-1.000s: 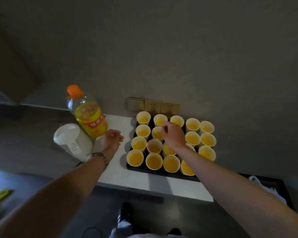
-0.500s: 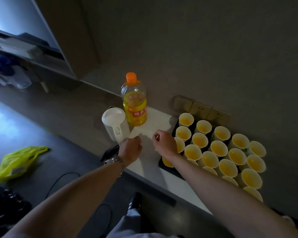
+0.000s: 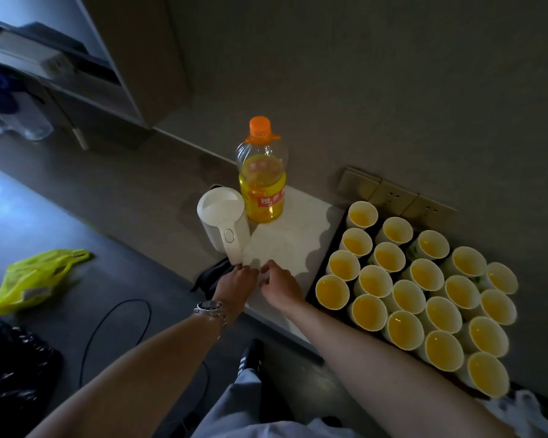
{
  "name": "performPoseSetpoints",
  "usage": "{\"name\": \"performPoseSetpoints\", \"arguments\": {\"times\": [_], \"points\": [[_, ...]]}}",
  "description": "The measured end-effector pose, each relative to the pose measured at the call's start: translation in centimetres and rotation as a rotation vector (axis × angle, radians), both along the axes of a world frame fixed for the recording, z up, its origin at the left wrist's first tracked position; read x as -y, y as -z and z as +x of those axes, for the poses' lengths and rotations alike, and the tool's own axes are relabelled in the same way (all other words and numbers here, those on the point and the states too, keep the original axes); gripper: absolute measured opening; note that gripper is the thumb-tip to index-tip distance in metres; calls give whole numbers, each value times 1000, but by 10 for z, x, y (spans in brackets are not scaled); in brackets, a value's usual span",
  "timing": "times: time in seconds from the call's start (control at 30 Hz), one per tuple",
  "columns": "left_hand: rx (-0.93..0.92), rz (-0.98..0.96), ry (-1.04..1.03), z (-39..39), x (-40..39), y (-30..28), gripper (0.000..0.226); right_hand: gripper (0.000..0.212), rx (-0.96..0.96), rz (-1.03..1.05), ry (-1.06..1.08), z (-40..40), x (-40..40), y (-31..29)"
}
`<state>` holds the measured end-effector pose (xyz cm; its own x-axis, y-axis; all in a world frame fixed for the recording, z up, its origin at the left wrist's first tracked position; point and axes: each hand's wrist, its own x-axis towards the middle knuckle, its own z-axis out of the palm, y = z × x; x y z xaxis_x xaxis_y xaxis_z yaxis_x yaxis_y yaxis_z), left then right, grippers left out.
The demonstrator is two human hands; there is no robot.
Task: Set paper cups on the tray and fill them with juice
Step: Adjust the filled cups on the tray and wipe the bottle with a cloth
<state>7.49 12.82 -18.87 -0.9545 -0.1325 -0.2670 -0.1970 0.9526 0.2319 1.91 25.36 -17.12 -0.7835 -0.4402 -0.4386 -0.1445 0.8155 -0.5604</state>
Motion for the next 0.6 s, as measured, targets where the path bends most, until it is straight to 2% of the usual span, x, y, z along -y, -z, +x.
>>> {"name": "performPoseSetpoints", "arguments": {"times": [0.1,0.23,0.37,0.5,0.6], "points": [[42,-12,57,-3,4,1,28,23,64,12,55,2,6,6],[-103,98,161,4,10,4,24,21,18,33,-8,4,11,13],[-137,231,236,0,10,-8,27,42,-15,-43,-29,-1,11,15],[-169,252,337,-9,7,-33,30,23,-27,-93,-60,-12,8,2],[-194,294,310,-22,9,-52,25,25,30,-118,-64,-25,0,-6]]}}
